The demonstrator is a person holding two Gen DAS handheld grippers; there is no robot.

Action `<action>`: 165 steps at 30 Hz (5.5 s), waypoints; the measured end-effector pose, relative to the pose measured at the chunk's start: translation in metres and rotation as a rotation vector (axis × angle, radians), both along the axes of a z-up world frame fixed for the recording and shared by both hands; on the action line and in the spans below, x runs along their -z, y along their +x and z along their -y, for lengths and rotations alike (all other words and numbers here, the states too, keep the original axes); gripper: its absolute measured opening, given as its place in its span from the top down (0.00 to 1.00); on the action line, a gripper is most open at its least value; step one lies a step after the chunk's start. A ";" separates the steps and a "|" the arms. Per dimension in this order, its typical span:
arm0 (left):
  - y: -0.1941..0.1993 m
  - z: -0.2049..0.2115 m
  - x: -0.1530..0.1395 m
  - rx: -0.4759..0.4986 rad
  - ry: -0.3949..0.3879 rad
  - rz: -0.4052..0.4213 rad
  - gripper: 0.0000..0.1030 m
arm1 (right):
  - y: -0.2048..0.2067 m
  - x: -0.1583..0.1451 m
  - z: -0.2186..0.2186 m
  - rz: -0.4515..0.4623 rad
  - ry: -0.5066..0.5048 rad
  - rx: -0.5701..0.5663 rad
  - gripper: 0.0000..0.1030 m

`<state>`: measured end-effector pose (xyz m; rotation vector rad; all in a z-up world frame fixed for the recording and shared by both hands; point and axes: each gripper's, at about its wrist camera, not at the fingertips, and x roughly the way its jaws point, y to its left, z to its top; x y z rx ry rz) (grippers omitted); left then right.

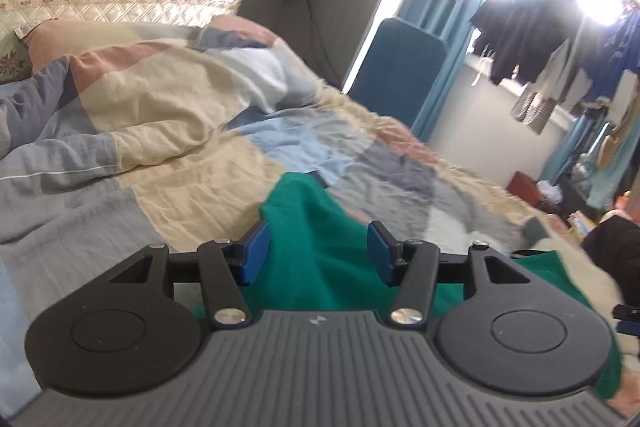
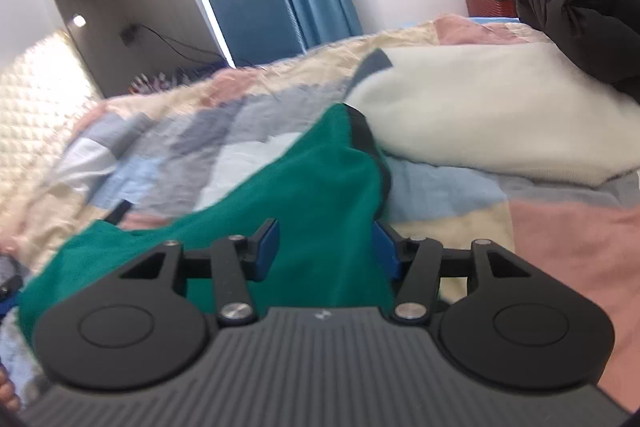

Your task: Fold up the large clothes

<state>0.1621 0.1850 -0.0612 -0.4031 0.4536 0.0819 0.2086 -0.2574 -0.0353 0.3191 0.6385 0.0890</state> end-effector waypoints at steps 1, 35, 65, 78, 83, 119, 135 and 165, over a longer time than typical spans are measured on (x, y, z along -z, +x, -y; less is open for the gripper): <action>-0.009 0.005 -0.003 0.009 -0.019 0.011 0.41 | -0.008 -0.002 -0.001 0.009 0.023 0.003 0.47; -0.010 0.022 0.105 -0.013 -0.723 -0.271 0.08 | -0.033 0.123 -0.025 -0.258 0.932 0.224 0.16; -0.006 -0.025 0.121 -0.174 -0.855 -0.281 0.09 | -0.039 0.126 -0.027 -0.191 0.964 0.282 0.16; 0.019 -0.026 0.124 -0.168 -0.745 -0.245 0.64 | -0.008 0.113 -0.028 -0.181 0.828 0.166 0.29; 0.013 -0.018 0.103 -0.136 -0.628 -0.203 0.85 | -0.013 0.095 -0.029 -0.142 0.742 0.125 0.49; -0.089 0.009 0.029 0.010 -0.586 -0.255 0.46 | -0.124 0.044 0.000 -0.135 0.772 0.133 0.43; -0.064 0.014 -0.023 0.012 -0.577 -0.053 0.45 | -0.075 0.011 -0.006 -0.017 0.786 0.062 0.43; 0.106 0.005 0.044 -0.024 -0.468 -0.009 0.40 | 0.066 0.035 -0.016 0.150 0.444 -0.074 0.47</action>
